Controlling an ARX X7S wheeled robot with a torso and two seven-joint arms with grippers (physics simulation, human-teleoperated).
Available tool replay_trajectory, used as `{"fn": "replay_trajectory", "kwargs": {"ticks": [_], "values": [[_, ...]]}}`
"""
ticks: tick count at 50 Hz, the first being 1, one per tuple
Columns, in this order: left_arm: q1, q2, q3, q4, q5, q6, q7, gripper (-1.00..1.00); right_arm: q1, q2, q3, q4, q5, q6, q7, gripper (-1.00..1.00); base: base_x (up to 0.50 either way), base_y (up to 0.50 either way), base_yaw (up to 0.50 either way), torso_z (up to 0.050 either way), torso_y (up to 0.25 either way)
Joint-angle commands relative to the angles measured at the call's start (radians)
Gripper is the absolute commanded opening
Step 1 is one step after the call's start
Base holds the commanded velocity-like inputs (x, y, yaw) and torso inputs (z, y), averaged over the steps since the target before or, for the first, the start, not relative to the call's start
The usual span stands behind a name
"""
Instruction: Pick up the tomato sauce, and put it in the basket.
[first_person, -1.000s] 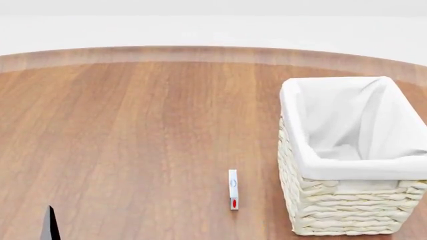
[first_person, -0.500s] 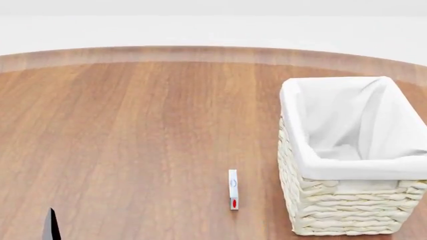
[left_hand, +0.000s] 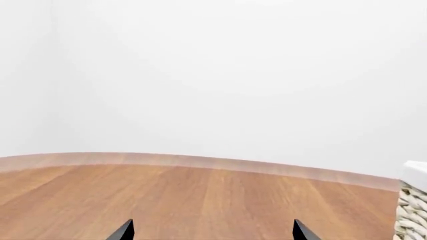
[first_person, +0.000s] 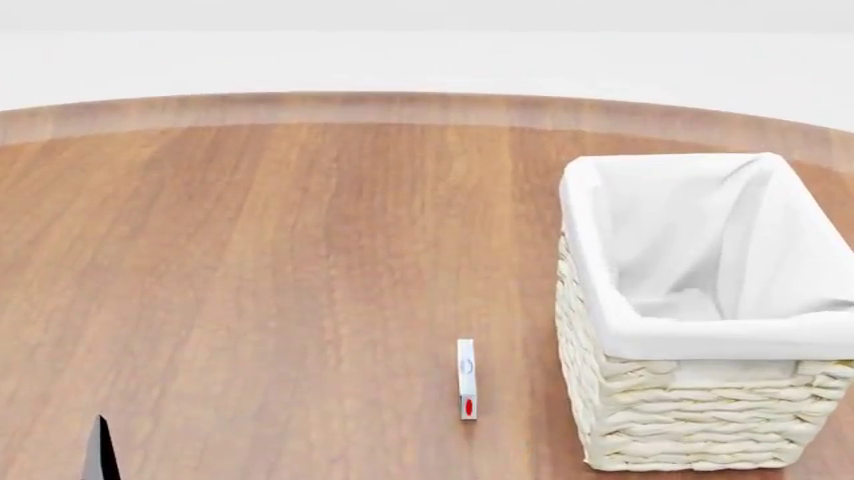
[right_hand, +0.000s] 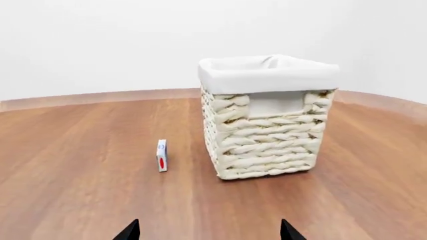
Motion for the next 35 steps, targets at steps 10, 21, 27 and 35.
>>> {"fn": "replay_trajectory", "kwargs": {"ticks": [10,21,27,35], "values": [[-0.002,-0.003,0.007,-0.025,-0.013,0.015,-0.004,1.0,-0.056,0.006,-0.037,-0.014,-0.003,0.052,0.042,1.0,0.0,0.0,0.0,0.0,0.0],[-0.001,-0.006,0.012,-0.033,-0.014,0.024,-0.008,1.0,-0.066,0.015,-0.076,0.022,-0.032,0.012,0.058,1.0,0.0,0.0,0.0,0.0,0.0],[0.001,-0.009,0.016,-0.029,-0.014,0.024,-0.011,1.0,-0.072,0.026,-0.09,0.028,-0.032,-0.003,0.072,1.0,0.0,0.0,0.0,0.0,0.0],[-0.001,-0.014,0.017,-0.03,-0.016,0.023,-0.015,1.0,-0.062,0.036,-0.106,0.059,-0.027,-0.026,0.086,1.0,0.0,0.0,0.0,0.0,0.0]]}}
